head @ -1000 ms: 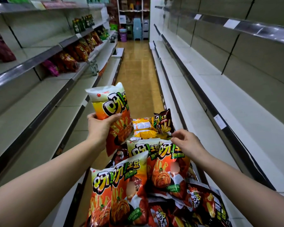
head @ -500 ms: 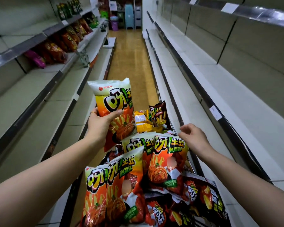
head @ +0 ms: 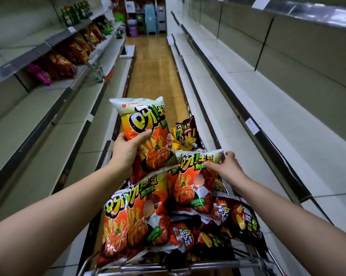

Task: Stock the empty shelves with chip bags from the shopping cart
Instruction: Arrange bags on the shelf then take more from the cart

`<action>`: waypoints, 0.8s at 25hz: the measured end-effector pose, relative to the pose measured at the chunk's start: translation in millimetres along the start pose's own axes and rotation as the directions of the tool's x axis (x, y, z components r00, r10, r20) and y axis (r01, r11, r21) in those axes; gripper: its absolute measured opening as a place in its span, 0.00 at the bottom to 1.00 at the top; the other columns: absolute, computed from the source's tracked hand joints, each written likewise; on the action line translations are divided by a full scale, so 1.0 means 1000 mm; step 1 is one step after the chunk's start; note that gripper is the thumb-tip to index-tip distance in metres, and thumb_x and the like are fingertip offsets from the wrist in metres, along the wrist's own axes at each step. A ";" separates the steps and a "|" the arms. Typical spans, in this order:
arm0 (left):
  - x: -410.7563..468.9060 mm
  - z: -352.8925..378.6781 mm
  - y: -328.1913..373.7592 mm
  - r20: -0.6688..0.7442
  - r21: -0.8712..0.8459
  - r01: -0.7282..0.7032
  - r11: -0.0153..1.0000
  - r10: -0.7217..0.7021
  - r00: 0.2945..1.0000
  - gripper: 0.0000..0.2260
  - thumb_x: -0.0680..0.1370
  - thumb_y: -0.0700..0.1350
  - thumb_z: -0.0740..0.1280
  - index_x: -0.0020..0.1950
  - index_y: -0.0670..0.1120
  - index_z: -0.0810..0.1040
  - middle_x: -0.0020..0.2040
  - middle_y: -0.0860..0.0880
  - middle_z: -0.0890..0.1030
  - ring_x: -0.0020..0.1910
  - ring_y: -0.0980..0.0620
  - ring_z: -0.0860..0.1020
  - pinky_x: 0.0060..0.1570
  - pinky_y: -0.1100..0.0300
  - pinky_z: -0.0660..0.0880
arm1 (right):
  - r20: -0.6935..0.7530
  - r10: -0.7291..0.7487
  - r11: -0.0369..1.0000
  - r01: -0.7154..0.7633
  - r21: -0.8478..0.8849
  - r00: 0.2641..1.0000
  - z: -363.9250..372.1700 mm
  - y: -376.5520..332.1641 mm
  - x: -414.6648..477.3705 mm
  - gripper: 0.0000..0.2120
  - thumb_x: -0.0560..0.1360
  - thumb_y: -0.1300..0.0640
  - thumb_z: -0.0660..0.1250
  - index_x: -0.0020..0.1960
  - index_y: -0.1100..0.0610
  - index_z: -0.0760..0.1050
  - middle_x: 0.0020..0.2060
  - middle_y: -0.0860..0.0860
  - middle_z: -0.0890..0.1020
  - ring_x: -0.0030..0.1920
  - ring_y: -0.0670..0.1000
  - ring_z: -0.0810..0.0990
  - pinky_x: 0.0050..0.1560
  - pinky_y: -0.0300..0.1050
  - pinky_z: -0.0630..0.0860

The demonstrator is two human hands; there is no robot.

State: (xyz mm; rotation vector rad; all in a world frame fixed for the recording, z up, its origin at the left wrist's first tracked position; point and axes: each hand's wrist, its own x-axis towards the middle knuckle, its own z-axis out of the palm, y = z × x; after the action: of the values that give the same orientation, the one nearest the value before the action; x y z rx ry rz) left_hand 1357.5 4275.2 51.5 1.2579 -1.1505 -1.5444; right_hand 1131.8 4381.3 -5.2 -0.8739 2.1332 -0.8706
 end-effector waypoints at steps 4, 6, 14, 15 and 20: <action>-0.018 -0.001 -0.005 0.003 -0.006 0.030 1.000 -0.030 1.000 0.29 0.68 0.47 0.76 0.64 0.43 0.69 0.55 0.42 0.81 0.52 0.45 0.81 0.56 0.45 0.77 | 0.127 0.080 0.994 -0.089 0.069 0.989 0.027 0.015 -0.007 0.46 0.67 0.46 0.75 0.72 0.60 0.50 0.63 0.55 0.72 0.63 0.57 0.73 0.60 0.46 0.71; -0.024 -0.004 -0.006 -0.007 -0.008 0.030 1.000 -0.030 1.000 0.27 0.69 0.47 0.75 0.64 0.43 0.70 0.55 0.43 0.81 0.51 0.45 0.82 0.53 0.48 0.78 | 0.109 0.085 0.994 -0.093 0.065 0.990 0.033 0.015 -0.011 0.45 0.68 0.47 0.74 0.72 0.60 0.50 0.63 0.57 0.72 0.63 0.58 0.72 0.59 0.47 0.71; -0.038 -0.010 0.004 -0.037 -0.040 0.008 0.999 -0.009 0.999 0.25 0.69 0.47 0.75 0.62 0.43 0.72 0.54 0.43 0.82 0.51 0.45 0.82 0.53 0.49 0.78 | 0.103 0.038 0.991 -0.050 0.122 0.994 0.024 0.012 -0.013 0.45 0.65 0.50 0.77 0.71 0.59 0.54 0.61 0.57 0.74 0.60 0.58 0.75 0.60 0.53 0.74; -0.039 -0.009 0.006 -0.034 -0.050 0.004 0.999 -0.006 0.999 0.25 0.69 0.47 0.75 0.63 0.43 0.72 0.54 0.43 0.82 0.51 0.45 0.82 0.52 0.50 0.78 | 0.091 0.020 0.990 -0.033 0.139 0.996 0.021 0.009 -0.015 0.44 0.65 0.51 0.77 0.71 0.59 0.54 0.60 0.56 0.75 0.58 0.57 0.76 0.58 0.52 0.75; -0.041 -0.002 0.014 -0.042 -0.065 -0.054 0.996 0.051 0.998 0.25 0.70 0.48 0.74 0.63 0.45 0.70 0.54 0.45 0.81 0.50 0.48 0.81 0.46 0.54 0.77 | -0.052 -0.074 0.945 0.087 0.315 0.996 -0.015 -0.006 -0.011 0.33 0.64 0.54 0.78 0.61 0.57 0.62 0.52 0.52 0.77 0.50 0.54 0.79 0.54 0.52 0.77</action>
State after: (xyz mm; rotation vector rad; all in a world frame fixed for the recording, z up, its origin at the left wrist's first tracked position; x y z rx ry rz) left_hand 1367.5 4310.5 74.9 1.2003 -1.0899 -1.4999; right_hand 1128.7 4391.4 11.5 -0.7847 1.9266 -1.2417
